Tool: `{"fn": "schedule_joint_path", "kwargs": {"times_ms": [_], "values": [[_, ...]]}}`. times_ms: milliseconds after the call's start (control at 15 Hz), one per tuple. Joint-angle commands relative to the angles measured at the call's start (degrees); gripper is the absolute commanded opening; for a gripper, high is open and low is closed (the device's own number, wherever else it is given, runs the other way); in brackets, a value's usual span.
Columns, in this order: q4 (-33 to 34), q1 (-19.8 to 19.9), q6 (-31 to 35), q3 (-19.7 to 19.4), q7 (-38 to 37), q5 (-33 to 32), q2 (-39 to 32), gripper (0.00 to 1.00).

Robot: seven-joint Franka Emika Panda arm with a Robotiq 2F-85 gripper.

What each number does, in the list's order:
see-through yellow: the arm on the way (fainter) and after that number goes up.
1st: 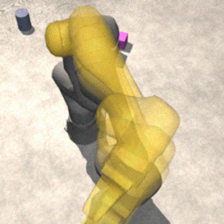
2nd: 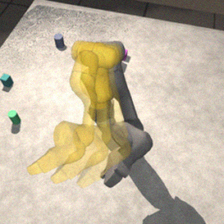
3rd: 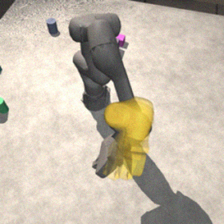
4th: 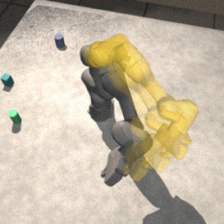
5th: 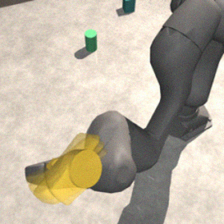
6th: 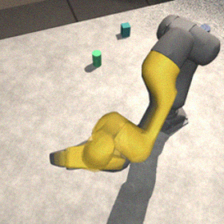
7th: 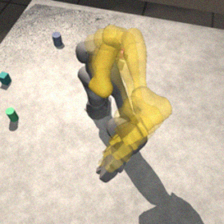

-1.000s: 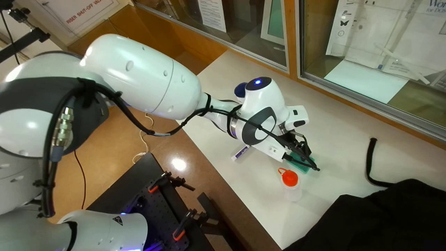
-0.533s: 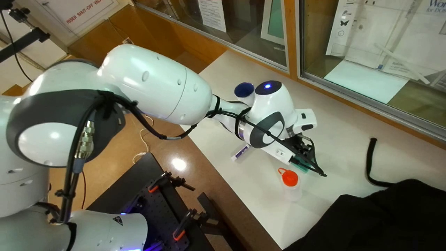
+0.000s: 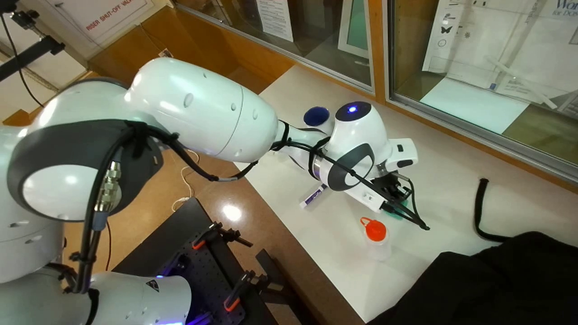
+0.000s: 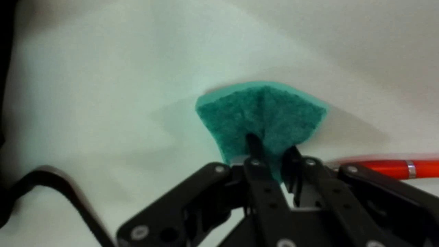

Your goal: Pick up the sponge and wipe the window

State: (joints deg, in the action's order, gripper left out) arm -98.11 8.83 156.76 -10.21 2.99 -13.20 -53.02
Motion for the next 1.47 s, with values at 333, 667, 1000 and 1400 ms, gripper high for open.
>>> {"fn": "schedule_joint_path", "kwargs": {"times_ms": [333, 667, 1000, 1400], "values": [[-4.78, -0.02, 7.39, 1.00, -1.19, 3.81, 5.09, 0.01], [-7.79, 1.27, 17.23, 4.57, -0.90, 9.05, 8.20, 0.02], [-10.30, -2.70, 22.35, 2.18, -3.23, 11.00, 10.79, 0.02], [-7.86, -4.17, 22.23, 0.22, -3.82, 10.80, 8.71, 0.02]]}}
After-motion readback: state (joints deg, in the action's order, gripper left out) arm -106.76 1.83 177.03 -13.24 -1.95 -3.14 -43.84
